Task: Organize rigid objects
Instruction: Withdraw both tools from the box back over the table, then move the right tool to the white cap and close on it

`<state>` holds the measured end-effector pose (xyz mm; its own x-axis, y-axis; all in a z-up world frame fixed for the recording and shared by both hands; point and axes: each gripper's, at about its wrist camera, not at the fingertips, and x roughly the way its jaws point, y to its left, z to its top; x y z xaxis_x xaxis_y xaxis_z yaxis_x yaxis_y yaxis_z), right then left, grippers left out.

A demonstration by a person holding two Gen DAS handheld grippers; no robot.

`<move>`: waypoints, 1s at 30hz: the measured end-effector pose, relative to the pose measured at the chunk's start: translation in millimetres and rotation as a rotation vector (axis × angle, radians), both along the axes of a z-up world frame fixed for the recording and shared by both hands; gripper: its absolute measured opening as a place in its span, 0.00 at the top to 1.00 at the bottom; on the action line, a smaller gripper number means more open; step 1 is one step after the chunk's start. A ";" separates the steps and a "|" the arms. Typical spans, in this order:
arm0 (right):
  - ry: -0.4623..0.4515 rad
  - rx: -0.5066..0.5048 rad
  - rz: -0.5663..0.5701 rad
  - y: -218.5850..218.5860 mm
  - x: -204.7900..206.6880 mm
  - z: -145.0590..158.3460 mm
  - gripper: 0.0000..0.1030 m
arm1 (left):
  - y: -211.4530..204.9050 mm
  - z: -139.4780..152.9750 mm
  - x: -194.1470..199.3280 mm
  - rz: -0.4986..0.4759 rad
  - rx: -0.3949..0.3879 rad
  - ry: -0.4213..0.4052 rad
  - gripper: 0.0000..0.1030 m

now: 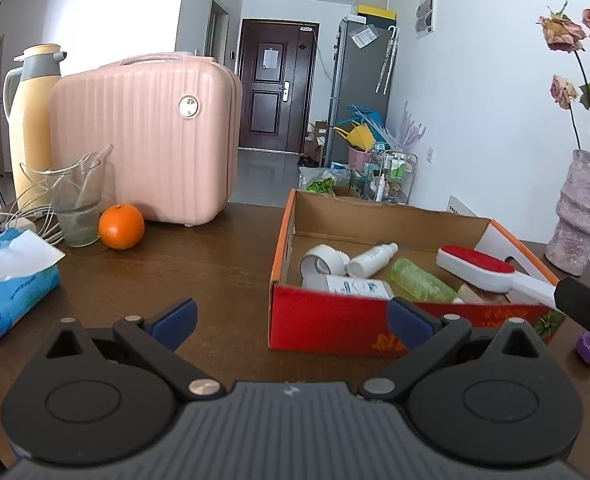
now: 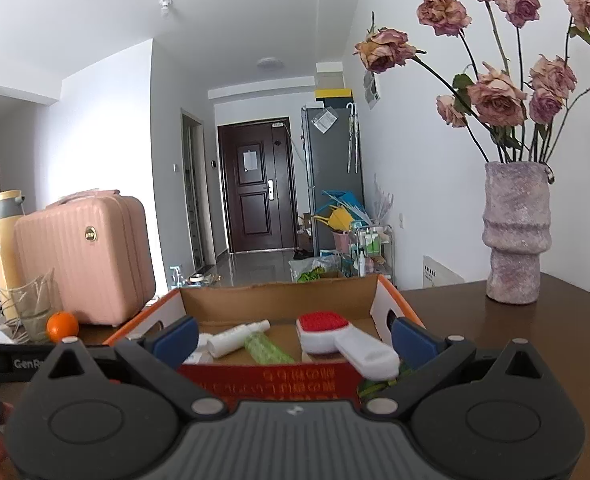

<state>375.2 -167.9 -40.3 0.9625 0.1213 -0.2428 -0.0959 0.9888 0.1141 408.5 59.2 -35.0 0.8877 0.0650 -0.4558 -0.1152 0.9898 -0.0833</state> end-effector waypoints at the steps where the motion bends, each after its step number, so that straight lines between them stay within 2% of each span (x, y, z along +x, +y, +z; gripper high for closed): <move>1: 0.004 -0.002 -0.001 -0.8 -4.3 -0.9 0.00 | -0.3 -0.6 -4.4 -0.003 -0.001 0.003 0.00; 20: 0.072 0.000 -0.023 -21.9 -67.7 -14.0 0.00 | -17.9 -9.0 -72.3 -0.023 0.011 0.030 0.00; 30: 0.113 0.018 -0.050 -35.2 -82.8 -22.9 0.00 | -23.7 -11.9 -86.0 -0.037 -0.005 0.050 0.00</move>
<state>292.4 -203.1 -63.1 0.9339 0.0795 -0.3487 -0.0323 0.9898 0.1390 322.5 35.5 -46.9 0.8657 0.0303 -0.4996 -0.0829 0.9931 -0.0835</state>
